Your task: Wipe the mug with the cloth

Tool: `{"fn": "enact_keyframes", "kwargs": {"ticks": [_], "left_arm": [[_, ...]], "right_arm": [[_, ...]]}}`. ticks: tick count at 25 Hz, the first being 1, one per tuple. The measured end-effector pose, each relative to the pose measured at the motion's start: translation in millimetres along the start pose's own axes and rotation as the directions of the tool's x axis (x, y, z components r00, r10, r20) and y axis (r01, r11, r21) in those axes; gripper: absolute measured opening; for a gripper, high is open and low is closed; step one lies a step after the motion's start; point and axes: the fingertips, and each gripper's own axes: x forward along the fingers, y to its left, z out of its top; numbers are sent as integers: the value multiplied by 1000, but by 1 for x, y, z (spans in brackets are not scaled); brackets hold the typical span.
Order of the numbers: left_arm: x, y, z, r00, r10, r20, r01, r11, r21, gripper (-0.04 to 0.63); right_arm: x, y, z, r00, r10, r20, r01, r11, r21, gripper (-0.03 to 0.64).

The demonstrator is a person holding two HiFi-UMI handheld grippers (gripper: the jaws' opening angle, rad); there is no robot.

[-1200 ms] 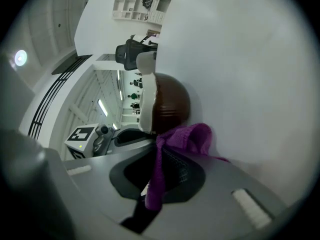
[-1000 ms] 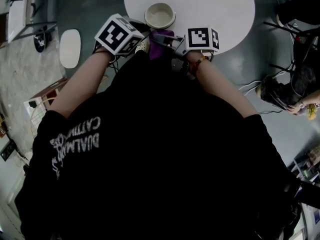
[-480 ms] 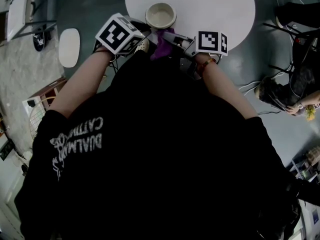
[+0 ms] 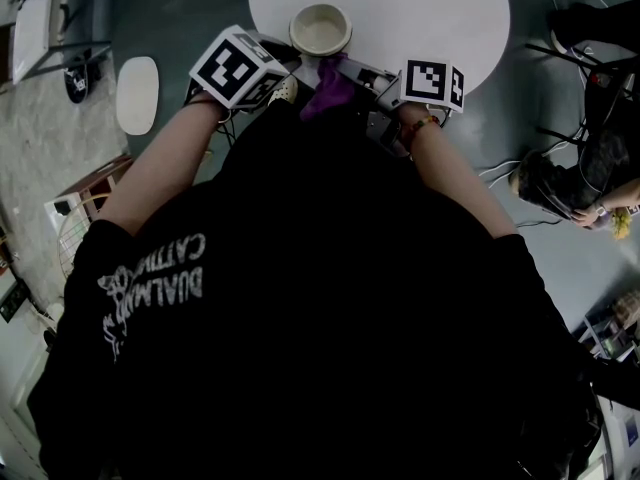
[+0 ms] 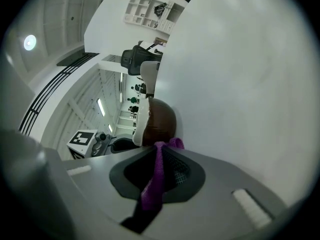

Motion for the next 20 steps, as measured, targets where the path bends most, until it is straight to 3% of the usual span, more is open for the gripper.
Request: {"fn": "enact_keyframes", "kwargs": {"ticks": [11,20], "left_arm": [[13,19,20,999,-25,-21,25,1000,-8,69],[7,13,14,999,-29,-19,29,1000,3,69]], "right_arm": [[-5,-19,42,998,-44,36,42,998,38,31],[-13,-22,50,992,-71,100,65,996,59,31]]}}
